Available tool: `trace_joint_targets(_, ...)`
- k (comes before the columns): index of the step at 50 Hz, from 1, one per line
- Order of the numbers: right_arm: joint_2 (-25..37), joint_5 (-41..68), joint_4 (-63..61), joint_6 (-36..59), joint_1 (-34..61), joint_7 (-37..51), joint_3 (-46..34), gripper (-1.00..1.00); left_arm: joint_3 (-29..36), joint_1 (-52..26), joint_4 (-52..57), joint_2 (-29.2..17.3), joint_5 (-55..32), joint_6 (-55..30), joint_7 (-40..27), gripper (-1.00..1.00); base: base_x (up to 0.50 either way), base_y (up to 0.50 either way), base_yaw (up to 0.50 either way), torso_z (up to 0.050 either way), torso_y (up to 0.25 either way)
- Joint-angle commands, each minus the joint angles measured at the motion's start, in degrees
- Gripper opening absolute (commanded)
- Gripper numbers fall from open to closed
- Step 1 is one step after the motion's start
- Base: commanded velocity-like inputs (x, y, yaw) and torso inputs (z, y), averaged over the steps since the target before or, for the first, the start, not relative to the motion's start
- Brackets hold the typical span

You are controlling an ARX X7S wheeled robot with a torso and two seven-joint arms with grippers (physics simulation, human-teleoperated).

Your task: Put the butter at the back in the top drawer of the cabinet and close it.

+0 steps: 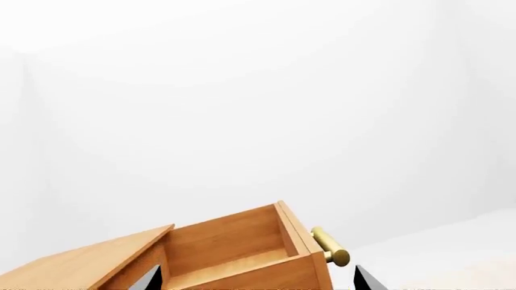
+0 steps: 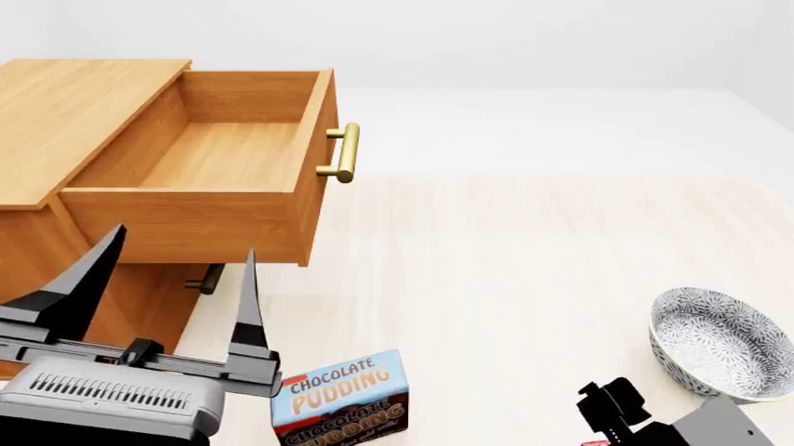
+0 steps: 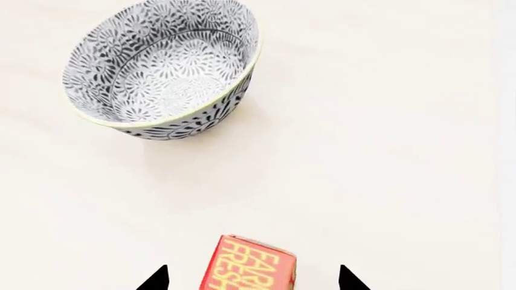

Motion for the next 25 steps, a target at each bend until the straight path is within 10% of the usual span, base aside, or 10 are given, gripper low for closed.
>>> trace_joint_targets(1, 0.2, 0.4, 2.4, -2.2, -1.2, -1.2, -0.6, 1.0, -0.1, 0.6, 0.0, -0.1, 0.2, 0.0, 0.1, 1.0, 0.0, 0.0, 0.0, 0.0, 0.0)
trace_joint_targets(25, 1.1, 2.2, 7.0, -3.7, -0.4, -2.3, -2.8, 1.0, -0.9, 0.6, 1.1, -0.5, -0.3, -0.9, 0.3, 1.0, 0.0, 0.0, 0.0, 0.0, 0.0)
